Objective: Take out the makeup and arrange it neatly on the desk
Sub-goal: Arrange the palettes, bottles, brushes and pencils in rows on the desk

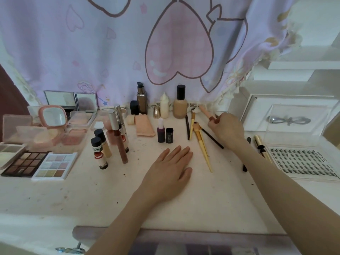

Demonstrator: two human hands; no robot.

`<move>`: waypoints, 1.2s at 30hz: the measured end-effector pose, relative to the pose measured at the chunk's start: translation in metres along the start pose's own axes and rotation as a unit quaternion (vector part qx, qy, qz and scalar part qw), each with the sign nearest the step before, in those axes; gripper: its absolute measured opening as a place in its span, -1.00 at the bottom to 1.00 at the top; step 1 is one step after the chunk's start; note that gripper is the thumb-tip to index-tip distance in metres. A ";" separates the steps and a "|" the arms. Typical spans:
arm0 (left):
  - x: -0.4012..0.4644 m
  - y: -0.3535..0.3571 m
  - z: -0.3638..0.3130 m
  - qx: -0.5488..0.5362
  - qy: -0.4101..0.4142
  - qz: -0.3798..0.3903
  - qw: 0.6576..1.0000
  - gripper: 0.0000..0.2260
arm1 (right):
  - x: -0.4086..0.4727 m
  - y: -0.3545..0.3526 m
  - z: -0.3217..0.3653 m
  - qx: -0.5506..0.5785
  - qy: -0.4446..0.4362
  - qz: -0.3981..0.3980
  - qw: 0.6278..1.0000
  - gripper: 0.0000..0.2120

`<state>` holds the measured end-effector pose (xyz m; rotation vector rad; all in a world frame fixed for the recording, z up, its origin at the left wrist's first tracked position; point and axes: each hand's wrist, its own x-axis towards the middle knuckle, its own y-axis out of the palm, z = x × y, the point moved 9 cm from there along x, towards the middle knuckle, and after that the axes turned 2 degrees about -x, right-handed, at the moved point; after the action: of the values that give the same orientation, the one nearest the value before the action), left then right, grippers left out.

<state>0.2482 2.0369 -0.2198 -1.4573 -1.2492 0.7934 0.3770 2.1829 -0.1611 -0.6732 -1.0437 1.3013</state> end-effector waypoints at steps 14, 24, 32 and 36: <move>-0.020 -0.053 -0.003 -0.156 -0.030 -0.230 0.960 -0.51 | -0.075 -0.021 0.019 0.561 0.024 0.150 0.814 -0.81; -0.028 -0.061 0.003 -0.192 -0.053 -0.268 0.943 -0.59 | -0.102 0.014 0.030 0.605 0.080 0.177 0.772 -0.72; -0.029 -0.063 0.019 -0.242 -0.092 -0.278 0.925 -0.82 | -0.105 0.005 0.045 0.606 -0.012 0.129 0.784 -0.75; -0.028 -0.055 0.028 -0.305 -0.114 -0.242 0.914 -0.69 | -0.104 -0.005 0.055 0.600 -0.072 0.126 0.787 -0.85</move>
<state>0.1996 2.0148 -0.1780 -1.4456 -2.0661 0.2358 0.3356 2.0728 -0.1586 0.2979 -0.0597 1.9272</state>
